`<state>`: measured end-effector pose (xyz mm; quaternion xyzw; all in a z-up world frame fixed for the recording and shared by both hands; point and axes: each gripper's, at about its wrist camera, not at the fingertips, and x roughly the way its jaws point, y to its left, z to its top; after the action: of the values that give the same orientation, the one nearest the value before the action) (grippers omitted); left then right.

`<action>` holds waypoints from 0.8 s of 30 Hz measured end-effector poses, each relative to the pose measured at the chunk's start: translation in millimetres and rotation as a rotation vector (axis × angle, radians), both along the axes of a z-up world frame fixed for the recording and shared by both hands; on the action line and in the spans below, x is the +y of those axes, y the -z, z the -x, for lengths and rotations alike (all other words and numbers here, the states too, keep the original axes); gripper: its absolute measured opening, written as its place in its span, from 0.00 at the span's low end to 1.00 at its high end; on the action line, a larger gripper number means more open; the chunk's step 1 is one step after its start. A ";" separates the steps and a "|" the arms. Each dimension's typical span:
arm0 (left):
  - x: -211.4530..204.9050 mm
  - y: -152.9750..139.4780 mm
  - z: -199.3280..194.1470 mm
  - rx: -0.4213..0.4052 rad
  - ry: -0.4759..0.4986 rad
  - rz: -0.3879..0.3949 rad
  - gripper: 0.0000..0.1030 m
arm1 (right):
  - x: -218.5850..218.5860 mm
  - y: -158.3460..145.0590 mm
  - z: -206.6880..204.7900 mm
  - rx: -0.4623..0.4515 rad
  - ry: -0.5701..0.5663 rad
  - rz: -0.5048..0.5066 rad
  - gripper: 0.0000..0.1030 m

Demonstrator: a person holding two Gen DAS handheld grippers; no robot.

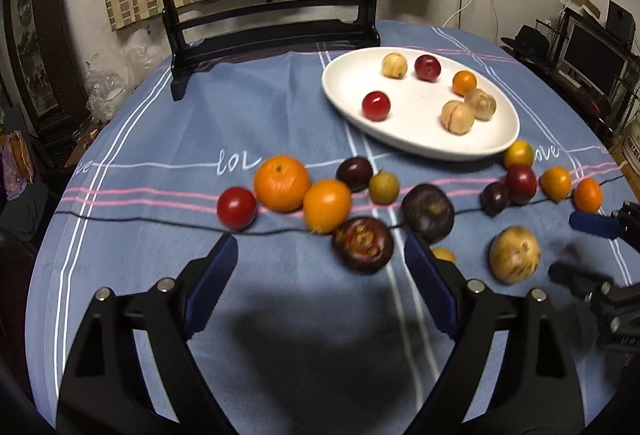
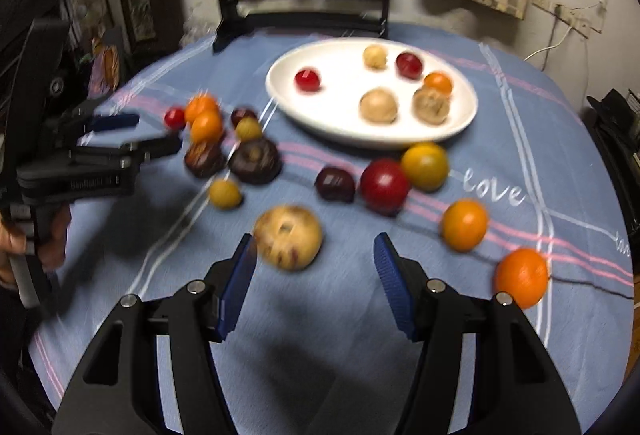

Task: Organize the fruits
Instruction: 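Grasp the dark red fruit with the left tool while the right tool grasps a speckled fruit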

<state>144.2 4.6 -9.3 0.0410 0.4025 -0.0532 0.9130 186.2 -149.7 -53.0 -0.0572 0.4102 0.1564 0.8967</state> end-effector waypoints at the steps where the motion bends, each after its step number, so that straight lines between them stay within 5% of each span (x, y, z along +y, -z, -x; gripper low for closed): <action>1: 0.5 1.6 0.4 0.006 0.002 0.001 0.85 | 4.4 4.5 2.7 0.006 -0.011 0.019 0.59; 14: 7.2 15.9 0.0 0.059 0.020 0.018 0.85 | 33.1 30.9 -24.2 0.066 -0.013 0.086 0.59; 16: 6.8 19.4 -1.6 0.070 0.021 0.014 0.85 | 32.7 32.6 -30.3 0.067 0.002 0.077 0.44; 24: 4.2 29.0 -11.7 0.115 0.026 0.033 0.85 | 19.7 34.7 -32.0 0.061 -0.001 -0.031 0.42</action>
<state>155.9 8.8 -38.3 0.0281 0.4528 -0.0738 0.8881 218.2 -130.0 -87.7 -0.0385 0.4349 0.1649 0.8844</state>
